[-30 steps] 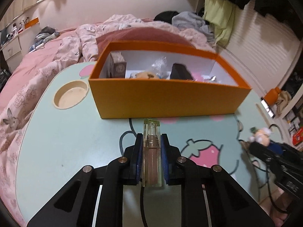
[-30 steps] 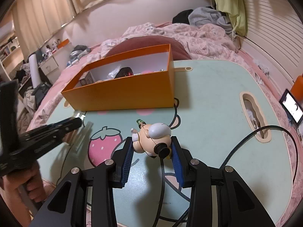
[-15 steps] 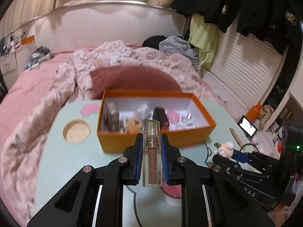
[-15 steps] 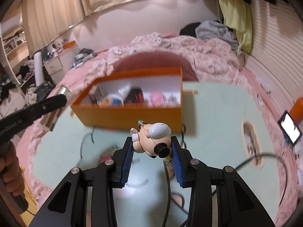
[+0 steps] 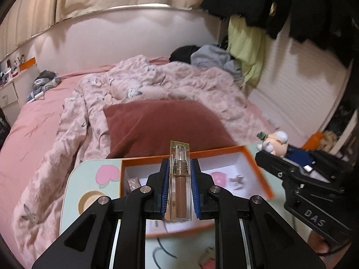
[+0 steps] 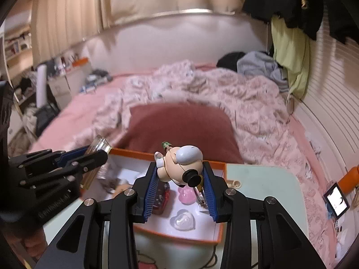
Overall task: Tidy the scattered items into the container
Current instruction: 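Carry the bottle and figurine into the orange box and release both, then withdraw both open grippers from the box back over the empty table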
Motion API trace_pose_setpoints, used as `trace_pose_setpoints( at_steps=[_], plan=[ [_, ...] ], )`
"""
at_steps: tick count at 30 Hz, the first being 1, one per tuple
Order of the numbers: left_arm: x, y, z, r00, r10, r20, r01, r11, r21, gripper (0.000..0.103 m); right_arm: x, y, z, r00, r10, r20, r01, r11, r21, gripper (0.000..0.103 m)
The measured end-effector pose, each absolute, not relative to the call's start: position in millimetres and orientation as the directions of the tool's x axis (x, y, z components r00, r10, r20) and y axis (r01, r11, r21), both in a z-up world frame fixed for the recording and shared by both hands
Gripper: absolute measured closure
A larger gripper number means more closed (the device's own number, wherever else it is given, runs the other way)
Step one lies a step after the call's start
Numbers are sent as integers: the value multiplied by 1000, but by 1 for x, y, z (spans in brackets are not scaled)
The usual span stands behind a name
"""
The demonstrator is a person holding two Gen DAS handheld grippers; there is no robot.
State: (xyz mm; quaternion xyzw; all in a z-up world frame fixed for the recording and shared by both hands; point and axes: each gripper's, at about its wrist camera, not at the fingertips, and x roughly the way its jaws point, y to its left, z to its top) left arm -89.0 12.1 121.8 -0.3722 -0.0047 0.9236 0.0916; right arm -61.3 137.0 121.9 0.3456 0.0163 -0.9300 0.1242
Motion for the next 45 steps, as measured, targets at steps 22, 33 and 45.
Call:
trace_pose_setpoints(
  at_steps=[22, 33, 45],
  plan=[
    [-107, -1, 67, -610, 125, -783, -77, -992, -98, 76, -90, 128, 63, -640, -141, -755, 204, -979, 10, 57],
    [-88, -3, 72, -633, 103, -768, -75, -995, -72, 44, -70, 130, 79, -688, -149, -711, 206, -979, 6, 44],
    [-6, -4, 76, -674, 127, -727, -83, -992, -96, 34, 16, 138, 86, -709, -190, -679, 225, -974, 38, 40]
  ],
)
